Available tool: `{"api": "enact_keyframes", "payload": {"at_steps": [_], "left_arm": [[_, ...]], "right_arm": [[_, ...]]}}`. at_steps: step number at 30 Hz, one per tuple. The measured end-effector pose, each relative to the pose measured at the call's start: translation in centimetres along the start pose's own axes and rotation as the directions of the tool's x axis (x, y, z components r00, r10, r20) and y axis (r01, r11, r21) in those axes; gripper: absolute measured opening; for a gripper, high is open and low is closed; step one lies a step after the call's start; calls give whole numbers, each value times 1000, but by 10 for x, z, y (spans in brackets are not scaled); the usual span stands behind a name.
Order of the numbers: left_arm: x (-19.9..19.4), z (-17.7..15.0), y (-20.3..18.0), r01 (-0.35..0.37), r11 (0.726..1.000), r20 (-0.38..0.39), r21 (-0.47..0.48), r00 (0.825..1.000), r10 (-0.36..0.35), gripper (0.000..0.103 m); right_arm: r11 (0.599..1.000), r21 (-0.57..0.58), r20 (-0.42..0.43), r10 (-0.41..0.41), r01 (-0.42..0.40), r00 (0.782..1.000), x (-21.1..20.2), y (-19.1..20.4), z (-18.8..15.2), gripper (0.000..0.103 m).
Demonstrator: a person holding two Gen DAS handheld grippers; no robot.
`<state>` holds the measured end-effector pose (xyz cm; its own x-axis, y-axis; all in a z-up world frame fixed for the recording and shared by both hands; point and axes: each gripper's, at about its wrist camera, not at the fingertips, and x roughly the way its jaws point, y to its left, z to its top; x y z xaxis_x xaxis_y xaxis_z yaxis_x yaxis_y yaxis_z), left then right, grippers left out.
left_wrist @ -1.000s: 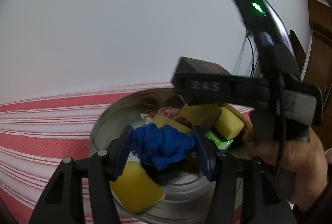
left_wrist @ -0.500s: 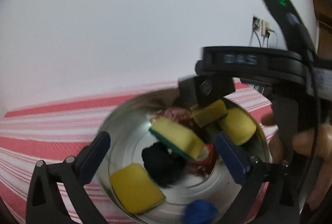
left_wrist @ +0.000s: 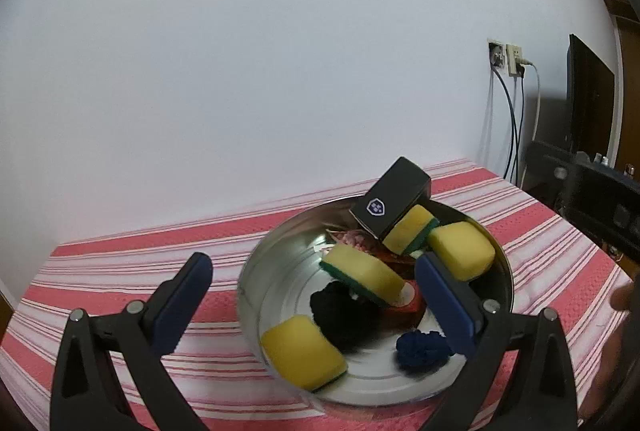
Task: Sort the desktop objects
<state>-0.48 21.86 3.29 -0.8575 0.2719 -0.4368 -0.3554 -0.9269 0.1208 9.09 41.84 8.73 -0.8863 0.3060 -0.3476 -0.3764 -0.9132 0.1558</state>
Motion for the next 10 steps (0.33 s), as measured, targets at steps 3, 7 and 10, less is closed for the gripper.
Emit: {"api": "enact_keyframes", "payload": {"at_steps": [3,7,10], "left_arm": [[-8,3,6,19,999,-7,-36,1000,-19,103],[-20,2,11,5,999,20,-32,1000,-4,102],[-27,1,13,2,1000,26,-27,1000,-1,102]], "right_arm": [[1000,28,28,-14,13,1000,-19,-2,-4,96],[998,63,50,10,-13,999,-40,3,-1,96],[999,51,57,1,-4,998,-46,7,-3,96]]}}
